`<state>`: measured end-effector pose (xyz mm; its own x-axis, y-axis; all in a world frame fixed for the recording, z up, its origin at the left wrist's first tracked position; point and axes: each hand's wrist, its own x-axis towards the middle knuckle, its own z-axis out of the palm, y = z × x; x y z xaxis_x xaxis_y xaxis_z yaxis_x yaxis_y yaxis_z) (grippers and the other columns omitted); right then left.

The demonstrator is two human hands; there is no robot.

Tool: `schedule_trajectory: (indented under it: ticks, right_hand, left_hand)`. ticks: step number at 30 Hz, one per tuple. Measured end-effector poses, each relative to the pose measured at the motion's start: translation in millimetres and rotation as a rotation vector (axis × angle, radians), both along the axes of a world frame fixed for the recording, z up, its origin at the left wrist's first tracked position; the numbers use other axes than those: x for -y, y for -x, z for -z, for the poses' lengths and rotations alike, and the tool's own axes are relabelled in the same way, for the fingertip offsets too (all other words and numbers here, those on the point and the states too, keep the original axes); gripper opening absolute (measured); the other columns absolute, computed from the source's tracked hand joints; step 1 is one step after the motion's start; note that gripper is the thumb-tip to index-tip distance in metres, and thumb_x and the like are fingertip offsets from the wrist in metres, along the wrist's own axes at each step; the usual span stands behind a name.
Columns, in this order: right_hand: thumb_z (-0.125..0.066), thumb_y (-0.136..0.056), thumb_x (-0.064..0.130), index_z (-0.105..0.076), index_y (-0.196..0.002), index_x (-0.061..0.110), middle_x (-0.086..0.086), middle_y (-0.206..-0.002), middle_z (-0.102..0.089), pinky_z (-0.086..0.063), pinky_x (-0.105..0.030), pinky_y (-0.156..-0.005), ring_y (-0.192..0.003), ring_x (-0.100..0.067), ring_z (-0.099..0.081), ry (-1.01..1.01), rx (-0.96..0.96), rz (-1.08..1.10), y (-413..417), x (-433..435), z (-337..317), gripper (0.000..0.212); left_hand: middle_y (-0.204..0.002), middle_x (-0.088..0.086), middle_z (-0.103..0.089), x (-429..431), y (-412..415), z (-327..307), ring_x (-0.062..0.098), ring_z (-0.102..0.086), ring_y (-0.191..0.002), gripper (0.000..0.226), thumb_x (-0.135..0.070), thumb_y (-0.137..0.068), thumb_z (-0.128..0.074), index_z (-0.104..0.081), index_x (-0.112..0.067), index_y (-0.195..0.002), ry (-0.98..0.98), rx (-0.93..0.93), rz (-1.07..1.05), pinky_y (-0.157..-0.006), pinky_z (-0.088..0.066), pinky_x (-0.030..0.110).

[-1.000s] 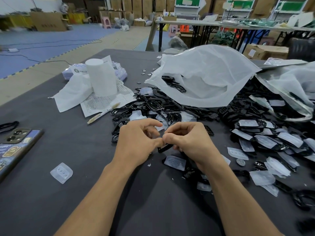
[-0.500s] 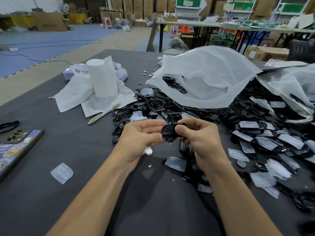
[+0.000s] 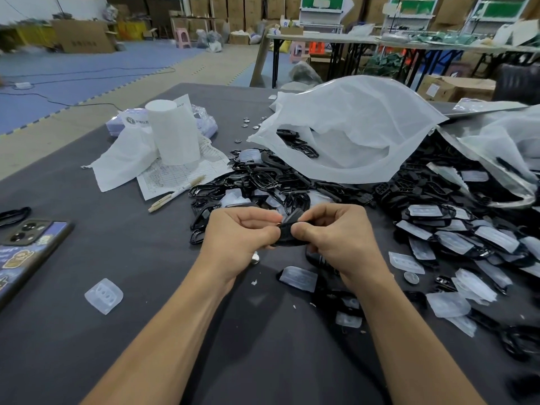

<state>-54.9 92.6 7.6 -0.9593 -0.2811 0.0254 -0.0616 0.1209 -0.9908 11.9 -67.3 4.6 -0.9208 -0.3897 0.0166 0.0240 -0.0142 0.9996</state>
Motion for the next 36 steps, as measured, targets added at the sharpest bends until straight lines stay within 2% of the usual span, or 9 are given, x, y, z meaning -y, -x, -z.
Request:
schedule_trajectory:
  ticks: [4, 9, 16, 21, 23, 27, 29, 32, 36]
  right_hand:
    - [-0.085, -0.072, 0.01, -0.076, -0.067, 0.018, -0.004, -0.056, -0.065, -0.042, -0.03, -0.047, -0.043, -0.016, -0.053, 0.033, 0.026, 0.01, -3.0, 2.7, -0.6, 0.013]
    - [-0.08, -0.083, -0.001, -0.074, -0.062, 0.02, -0.004, -0.056, -0.064, -0.035, -0.022, -0.039, -0.041, -0.011, -0.052, 0.196, 0.106, 0.1, -2.8, 7.2, -2.2, 0.03]
    - [-0.08, -0.082, -0.001, -0.069, -0.07, 0.014, -0.006, -0.057, -0.067, -0.044, -0.022, -0.042, -0.043, -0.015, -0.058, 0.241, 0.049, 0.141, -8.9, 18.7, 4.3, 0.022]
    - [-0.077, -0.082, 0.008, -0.072, -0.073, 0.019, -0.002, -0.064, -0.073, -0.058, -0.034, -0.059, -0.055, -0.018, -0.071, 0.011, -0.126, 0.122, -9.2, 22.4, 5.4, 0.015]
    - [-0.073, -0.087, 0.016, -0.076, -0.08, 0.027, 0.01, -0.071, -0.075, -0.057, -0.023, -0.07, -0.065, -0.005, -0.07, -0.169, -0.257, 0.275, -2.8, 12.6, 4.8, 0.014]
    - [-0.057, -0.095, 0.014, -0.07, -0.129, 0.032, -0.002, -0.122, -0.072, -0.046, -0.037, -0.109, -0.118, -0.021, -0.063, -0.534, -0.285, 0.34, 17.5, -11.3, 2.6, 0.04]
    - [-0.056, -0.096, 0.019, -0.062, -0.14, 0.032, -0.004, -0.135, -0.067, -0.035, -0.039, -0.116, -0.132, -0.026, -0.052, -0.708, -0.284, 0.254, 23.7, -11.4, 4.4, 0.046]
    - [-0.055, -0.098, 0.026, -0.068, -0.13, 0.033, 0.001, -0.137, -0.064, -0.032, -0.04, -0.109, -0.13, -0.027, -0.051, -0.893, -0.328, 0.153, 25.5, -4.5, 9.4, 0.035]
    - [-0.059, -0.093, 0.021, -0.078, -0.097, 0.033, 0.002, -0.116, -0.069, -0.036, -0.04, -0.104, -0.117, -0.027, -0.058, -0.882, -0.308, 0.224, 26.8, -5.3, 9.6, 0.023]
  left_hand:
    - [-0.08, 0.01, -0.08, -1.9, 0.7, -0.6, 0.02, -0.073, -0.07, 0.032, 0.008, -0.079, -0.08, -0.084, -0.024, -0.077, -0.009, 0.005, -0.062, -0.065, -0.059, 0.031]
    - [-0.094, 0.015, -0.08, -2.1, 4.4, -9.8, 0.018, -0.078, -0.078, 0.02, -0.017, -0.099, -0.064, -0.082, -0.01, -0.092, -0.532, 0.006, -0.038, -0.062, -0.061, 0.025]
    - [-0.085, 0.016, -0.079, -15.6, 0.9, -5.5, 0.023, -0.078, -0.075, 0.023, -0.002, -0.092, -0.07, -0.083, -0.011, -0.076, -0.26, 0.038, 0.068, -0.066, -0.062, 0.025]
    - [-0.079, 0.015, -0.078, -12.2, 4.7, -3.5, 0.021, -0.072, -0.066, 0.027, 0.006, -0.091, -0.068, -0.08, -0.007, -0.07, -0.227, -0.012, -0.083, -0.062, -0.061, 0.025]
    - [-0.08, 0.012, -0.079, -9.2, 5.7, -2.1, 0.016, -0.072, -0.066, 0.026, 0.006, -0.092, -0.067, -0.079, -0.008, -0.073, -0.22, 0.004, -0.119, -0.06, -0.059, 0.022]
    - [-0.079, 0.01, -0.079, 1.7, 8.4, -1.3, 0.015, -0.068, -0.061, 0.026, 0.003, -0.091, -0.068, -0.08, -0.011, -0.073, -0.221, 0.072, -0.132, -0.057, -0.058, 0.024]
    - [-0.079, 0.01, -0.079, 3.1, 9.6, 0.2, 0.015, -0.067, -0.059, 0.03, 0.004, -0.09, -0.068, -0.08, -0.013, -0.068, -0.2, 0.084, -0.117, -0.053, -0.056, 0.022]
    - [-0.08, 0.01, -0.079, 0.8, 10.0, 1.8, 0.017, -0.067, -0.063, 0.032, 0.006, -0.09, -0.066, -0.081, -0.013, -0.07, -0.172, 0.076, -0.078, -0.057, -0.058, 0.023]
    - [-0.082, 0.01, -0.079, -0.9, 9.6, 1.5, 0.017, -0.067, -0.065, 0.033, 0.009, -0.091, -0.063, -0.082, -0.014, -0.077, -0.159, 0.09, -0.051, -0.058, -0.058, 0.022]
